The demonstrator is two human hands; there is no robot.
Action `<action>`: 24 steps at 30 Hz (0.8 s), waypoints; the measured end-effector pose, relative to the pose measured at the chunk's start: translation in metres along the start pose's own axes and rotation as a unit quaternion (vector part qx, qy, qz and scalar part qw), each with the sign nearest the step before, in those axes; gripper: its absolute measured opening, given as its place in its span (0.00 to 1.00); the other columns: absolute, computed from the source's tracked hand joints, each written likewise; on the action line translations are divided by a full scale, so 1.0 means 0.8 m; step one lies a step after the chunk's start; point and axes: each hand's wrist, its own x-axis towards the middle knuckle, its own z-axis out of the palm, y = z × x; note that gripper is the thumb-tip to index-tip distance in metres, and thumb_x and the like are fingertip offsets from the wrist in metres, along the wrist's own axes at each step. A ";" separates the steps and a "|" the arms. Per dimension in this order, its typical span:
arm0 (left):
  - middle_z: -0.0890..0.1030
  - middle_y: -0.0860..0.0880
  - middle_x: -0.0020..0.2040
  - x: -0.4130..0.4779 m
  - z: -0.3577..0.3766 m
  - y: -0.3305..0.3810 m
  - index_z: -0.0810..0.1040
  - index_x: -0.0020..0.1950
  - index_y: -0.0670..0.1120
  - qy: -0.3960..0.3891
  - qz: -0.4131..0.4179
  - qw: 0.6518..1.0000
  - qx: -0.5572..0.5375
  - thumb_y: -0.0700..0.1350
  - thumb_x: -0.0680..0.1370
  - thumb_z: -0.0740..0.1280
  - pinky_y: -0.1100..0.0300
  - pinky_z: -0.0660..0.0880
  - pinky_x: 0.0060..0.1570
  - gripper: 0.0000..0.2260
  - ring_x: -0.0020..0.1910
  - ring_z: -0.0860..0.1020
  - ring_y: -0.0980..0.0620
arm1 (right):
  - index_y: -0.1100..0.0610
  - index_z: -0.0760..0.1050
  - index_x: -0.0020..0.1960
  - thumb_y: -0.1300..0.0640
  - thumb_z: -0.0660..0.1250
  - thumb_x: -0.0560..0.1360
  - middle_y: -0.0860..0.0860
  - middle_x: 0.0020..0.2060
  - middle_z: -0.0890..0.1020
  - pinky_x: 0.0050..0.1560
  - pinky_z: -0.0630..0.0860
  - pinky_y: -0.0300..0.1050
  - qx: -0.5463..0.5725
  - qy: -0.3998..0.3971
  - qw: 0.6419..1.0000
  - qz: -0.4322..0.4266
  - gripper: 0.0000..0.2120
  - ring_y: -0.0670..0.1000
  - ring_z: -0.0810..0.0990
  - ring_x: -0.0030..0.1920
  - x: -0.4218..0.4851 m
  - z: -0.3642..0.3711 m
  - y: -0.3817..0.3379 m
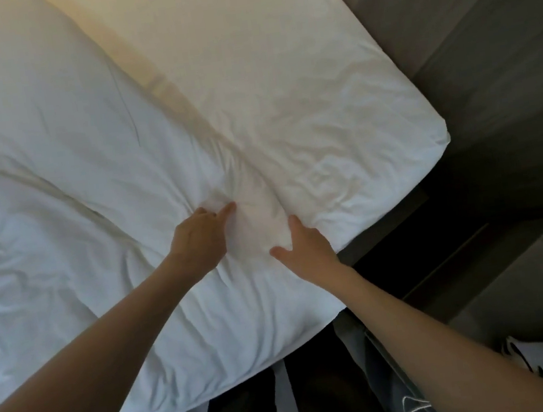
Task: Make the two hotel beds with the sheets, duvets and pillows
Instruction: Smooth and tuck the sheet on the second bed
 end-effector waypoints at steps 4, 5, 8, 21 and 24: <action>0.79 0.45 0.47 -0.015 -0.013 0.002 0.54 0.79 0.48 0.092 0.021 0.995 -0.045 0.39 0.78 0.60 0.53 0.76 0.41 0.30 0.43 0.78 0.46 | 0.58 0.56 0.72 0.51 0.60 0.81 0.58 0.49 0.79 0.44 0.71 0.47 -0.127 0.059 0.984 -0.110 0.24 0.60 0.79 0.49 -0.035 0.005 -0.022; 0.78 0.44 0.48 -0.022 -0.017 0.001 0.53 0.79 0.47 0.136 0.040 0.988 -0.057 0.37 0.76 0.62 0.53 0.76 0.39 0.33 0.41 0.77 0.46 | 0.58 0.55 0.73 0.51 0.59 0.82 0.58 0.49 0.80 0.44 0.70 0.47 -0.160 0.068 0.976 -0.134 0.25 0.60 0.80 0.49 -0.045 0.004 -0.028; 0.70 0.38 0.65 -0.029 -0.038 -0.008 0.58 0.78 0.53 0.261 0.153 0.952 0.044 0.31 0.72 0.63 0.45 0.75 0.56 0.37 0.61 0.72 0.40 | 0.58 0.55 0.74 0.53 0.59 0.82 0.57 0.50 0.80 0.43 0.69 0.46 -0.213 0.072 0.955 -0.196 0.25 0.60 0.81 0.48 -0.073 -0.008 -0.049; 0.80 0.51 0.43 -0.077 -0.235 -0.033 0.75 0.48 0.48 0.116 0.277 0.932 0.204 0.75 0.62 0.67 0.57 0.64 0.47 0.32 0.46 0.78 0.48 | 0.56 0.63 0.62 0.48 0.62 0.79 0.54 0.42 0.76 0.36 0.69 0.47 -0.144 0.089 0.962 -0.212 0.18 0.58 0.78 0.43 -0.187 -0.110 -0.158; 0.76 0.51 0.34 -0.082 -0.270 -0.025 0.71 0.39 0.45 0.166 0.249 0.943 0.148 0.74 0.60 0.69 0.58 0.61 0.42 0.31 0.38 0.78 0.46 | 0.55 0.64 0.56 0.46 0.65 0.77 0.54 0.43 0.77 0.37 0.74 0.50 -0.128 0.114 0.963 -0.210 0.17 0.57 0.78 0.42 -0.196 -0.149 -0.172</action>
